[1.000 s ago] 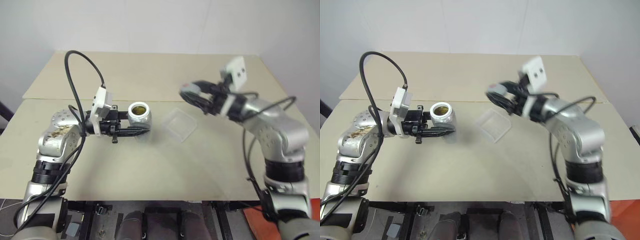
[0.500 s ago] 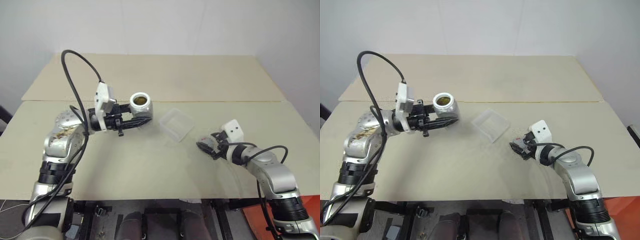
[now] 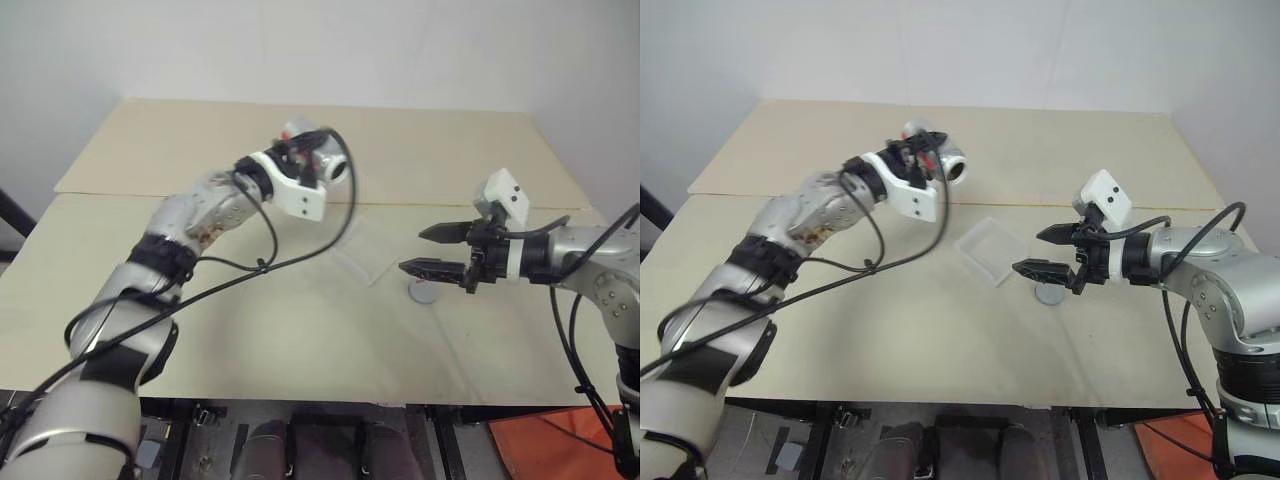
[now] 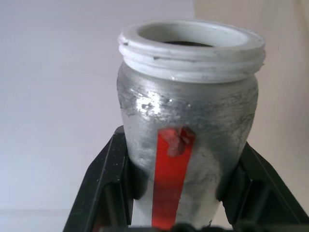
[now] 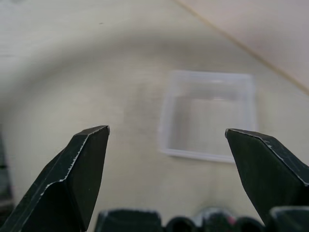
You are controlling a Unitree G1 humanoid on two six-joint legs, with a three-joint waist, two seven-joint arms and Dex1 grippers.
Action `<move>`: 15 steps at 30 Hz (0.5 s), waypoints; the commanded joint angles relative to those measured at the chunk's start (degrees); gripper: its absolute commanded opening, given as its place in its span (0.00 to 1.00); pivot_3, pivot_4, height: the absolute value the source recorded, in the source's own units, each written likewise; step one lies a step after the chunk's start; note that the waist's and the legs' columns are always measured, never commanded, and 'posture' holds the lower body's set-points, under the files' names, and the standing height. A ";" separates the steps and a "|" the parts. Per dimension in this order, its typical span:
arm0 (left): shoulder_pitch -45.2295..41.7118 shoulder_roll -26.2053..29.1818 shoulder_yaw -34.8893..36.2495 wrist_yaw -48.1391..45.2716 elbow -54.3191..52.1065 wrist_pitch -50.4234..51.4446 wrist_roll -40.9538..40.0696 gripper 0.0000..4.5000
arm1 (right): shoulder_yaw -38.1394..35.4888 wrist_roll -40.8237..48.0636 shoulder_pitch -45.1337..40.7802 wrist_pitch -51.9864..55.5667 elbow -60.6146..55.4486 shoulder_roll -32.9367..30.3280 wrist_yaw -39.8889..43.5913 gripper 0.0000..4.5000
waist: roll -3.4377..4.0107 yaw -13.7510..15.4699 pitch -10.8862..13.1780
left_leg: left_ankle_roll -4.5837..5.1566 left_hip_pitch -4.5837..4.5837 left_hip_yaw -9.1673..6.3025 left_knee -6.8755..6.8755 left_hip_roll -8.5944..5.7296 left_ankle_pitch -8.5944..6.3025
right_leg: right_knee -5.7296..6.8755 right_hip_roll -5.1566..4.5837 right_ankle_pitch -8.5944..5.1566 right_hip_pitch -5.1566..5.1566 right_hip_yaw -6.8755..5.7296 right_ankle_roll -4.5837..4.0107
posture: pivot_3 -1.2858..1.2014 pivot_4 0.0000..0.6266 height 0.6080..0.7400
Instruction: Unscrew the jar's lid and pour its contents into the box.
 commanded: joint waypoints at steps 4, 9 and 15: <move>-8.83 -9.33 -17.94 25.34 15.20 7.07 20.79 0.43 | 0.58 0.29 -3.07 0.48 -0.20 -1.66 1.19 0.99 | 0.00 0.24 0.00 | 0.04 -0.35 0.10 0.26 -0.05 -0.03 | -0.16 -0.08 0.01 -0.14 -0.02 0.22 | 0.52 0.24 1.00; -10.89 -13.36 -23.01 29.19 21.45 11.81 24.52 0.43 | -1.65 2.23 -3.56 2.22 -1.67 0.34 -1.67 0.99 | -0.02 0.25 0.01 | -0.23 -0.80 0.12 0.34 -0.05 0.14 | -0.06 -0.11 0.02 -0.62 -0.02 0.26 | 0.52 0.24 1.00; -11.30 -13.66 -24.11 31.50 22.88 12.78 24.16 0.43 | -3.50 4.53 -1.48 3.36 -4.56 1.50 -4.22 0.99 | -0.02 0.25 0.01 | -0.29 -0.93 0.10 0.35 -0.06 0.17 | 0.01 -0.14 0.02 -0.78 -0.02 0.26 | 0.52 0.24 1.00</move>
